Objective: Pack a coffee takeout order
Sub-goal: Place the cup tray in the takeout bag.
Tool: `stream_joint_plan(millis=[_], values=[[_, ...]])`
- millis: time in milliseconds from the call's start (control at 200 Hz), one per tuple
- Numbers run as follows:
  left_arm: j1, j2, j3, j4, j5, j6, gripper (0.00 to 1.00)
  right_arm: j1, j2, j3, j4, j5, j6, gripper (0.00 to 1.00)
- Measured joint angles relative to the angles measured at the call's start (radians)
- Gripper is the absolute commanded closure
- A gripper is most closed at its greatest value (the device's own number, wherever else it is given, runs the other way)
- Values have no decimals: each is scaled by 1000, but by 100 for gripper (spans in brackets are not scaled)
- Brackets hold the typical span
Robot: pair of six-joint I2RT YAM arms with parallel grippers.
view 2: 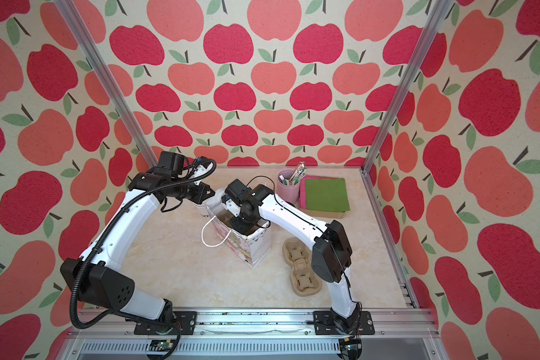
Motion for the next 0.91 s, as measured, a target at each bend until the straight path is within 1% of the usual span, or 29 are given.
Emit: stream_joint_plan(millis=[455, 905], values=[[1, 0, -13, 14, 0, 0, 100, 0, 132, 32, -26, -30, 0, 69], [3, 0, -16, 17, 0, 4, 100, 0, 224, 39, -33, -32, 0, 69]])
